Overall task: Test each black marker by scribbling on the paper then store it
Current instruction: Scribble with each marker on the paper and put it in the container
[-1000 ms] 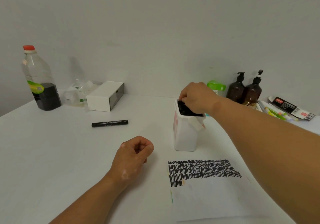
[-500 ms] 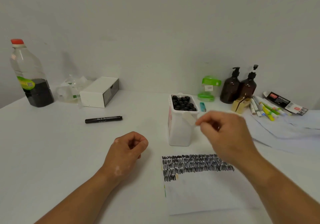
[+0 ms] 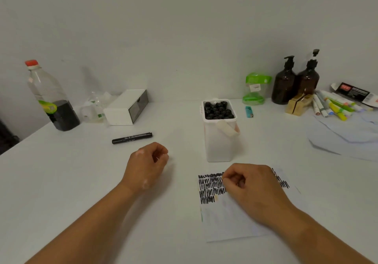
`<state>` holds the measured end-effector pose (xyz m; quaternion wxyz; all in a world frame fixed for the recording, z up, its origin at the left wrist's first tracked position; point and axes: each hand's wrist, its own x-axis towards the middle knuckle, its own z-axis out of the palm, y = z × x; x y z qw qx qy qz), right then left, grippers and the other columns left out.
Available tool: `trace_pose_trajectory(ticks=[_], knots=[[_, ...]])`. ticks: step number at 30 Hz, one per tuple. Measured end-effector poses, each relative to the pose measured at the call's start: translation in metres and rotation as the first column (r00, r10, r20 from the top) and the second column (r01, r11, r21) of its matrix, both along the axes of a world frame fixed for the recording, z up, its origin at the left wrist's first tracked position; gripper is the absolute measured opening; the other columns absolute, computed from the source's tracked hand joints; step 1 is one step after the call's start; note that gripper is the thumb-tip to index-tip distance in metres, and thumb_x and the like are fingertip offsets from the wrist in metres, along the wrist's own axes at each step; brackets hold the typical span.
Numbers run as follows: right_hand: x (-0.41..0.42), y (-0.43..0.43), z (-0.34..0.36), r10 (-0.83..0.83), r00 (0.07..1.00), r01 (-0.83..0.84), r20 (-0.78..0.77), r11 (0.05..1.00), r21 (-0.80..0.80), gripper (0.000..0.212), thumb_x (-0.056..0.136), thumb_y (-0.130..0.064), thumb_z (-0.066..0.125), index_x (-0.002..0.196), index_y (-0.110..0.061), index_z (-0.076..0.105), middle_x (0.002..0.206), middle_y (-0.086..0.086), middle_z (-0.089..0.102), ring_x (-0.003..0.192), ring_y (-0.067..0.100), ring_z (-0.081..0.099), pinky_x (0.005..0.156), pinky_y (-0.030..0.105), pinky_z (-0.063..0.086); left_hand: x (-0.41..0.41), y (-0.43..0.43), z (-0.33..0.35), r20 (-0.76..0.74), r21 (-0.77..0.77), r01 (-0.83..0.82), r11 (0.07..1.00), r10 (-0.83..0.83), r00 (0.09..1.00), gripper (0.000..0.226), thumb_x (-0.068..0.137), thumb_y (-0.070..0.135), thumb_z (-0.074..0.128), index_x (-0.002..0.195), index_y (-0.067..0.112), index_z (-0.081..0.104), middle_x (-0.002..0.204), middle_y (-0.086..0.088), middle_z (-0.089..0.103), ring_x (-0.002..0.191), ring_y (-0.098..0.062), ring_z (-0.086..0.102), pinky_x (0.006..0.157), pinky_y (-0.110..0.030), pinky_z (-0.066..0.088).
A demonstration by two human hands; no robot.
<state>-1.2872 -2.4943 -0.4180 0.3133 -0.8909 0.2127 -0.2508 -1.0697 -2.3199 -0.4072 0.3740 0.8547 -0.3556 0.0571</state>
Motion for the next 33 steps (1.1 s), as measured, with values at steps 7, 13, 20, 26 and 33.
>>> trace_pose_trajectory(ticks=[7,13,20,26,33], knots=[[-0.001,-0.003,0.005,0.008,1.0,-0.008,0.011,1.0,0.019,0.009,0.075,-0.035,0.076,0.071,-0.04,0.07,0.066,-0.026,0.067,0.063,0.001,0.061,0.064,0.009,0.046,0.097,0.01,0.008,0.285,0.467,-0.332,0.819,0.216,0.934,0.035,0.093,0.012,0.048,0.127,0.016,0.055,0.122,-0.009,0.056,0.112,-0.03,0.049,0.092,-0.041,0.045],[-0.001,-0.002,0.009,0.013,1.0,-0.013,-0.015,1.0,0.025,0.012,0.076,-0.037,0.077,0.066,-0.038,0.069,0.066,-0.028,0.066,0.062,0.0,0.06,0.063,0.012,0.045,0.14,0.026,-0.002,0.244,0.6,-0.382,0.702,0.294,0.924,0.035,0.098,0.026,0.039,0.131,0.026,0.049,0.127,-0.002,0.055,0.119,-0.027,0.044,0.095,-0.044,0.038],[-0.002,-0.002,0.01,0.014,1.0,-0.013,-0.019,0.999,0.05,0.015,0.076,-0.034,0.08,0.064,-0.037,0.07,0.065,-0.028,0.066,0.06,-0.001,0.059,0.062,0.01,0.045,0.137,0.03,-0.013,0.237,0.481,-0.353,0.803,0.269,0.934,0.024,0.101,0.033,0.045,0.119,0.029,0.061,0.112,-0.001,0.058,0.107,-0.027,0.051,0.092,-0.043,0.042],[-0.004,-0.002,0.012,0.008,1.0,-0.008,-0.013,0.998,0.055,0.015,0.077,-0.034,0.08,0.065,-0.037,0.071,0.066,-0.027,0.067,0.06,0.0,0.06,0.062,0.011,0.045,0.113,0.036,-0.01,0.193,0.395,-0.261,0.881,0.198,0.961,0.018,0.099,0.028,0.053,0.111,0.021,0.065,0.099,-0.001,0.057,0.096,-0.025,0.055,0.088,-0.04,0.047],[-0.006,0.001,0.016,0.016,1.0,-0.019,0.021,0.993,0.118,0.011,0.079,-0.033,0.081,0.075,-0.039,0.072,0.067,-0.026,0.066,0.057,0.001,0.057,0.062,0.009,0.044,0.029,0.027,0.007,0.128,0.163,0.046,0.985,-0.067,0.989,0.009,0.094,0.021,0.065,0.102,0.024,0.068,0.093,0.007,0.065,0.087,-0.013,0.06,0.076,-0.025,0.047]])
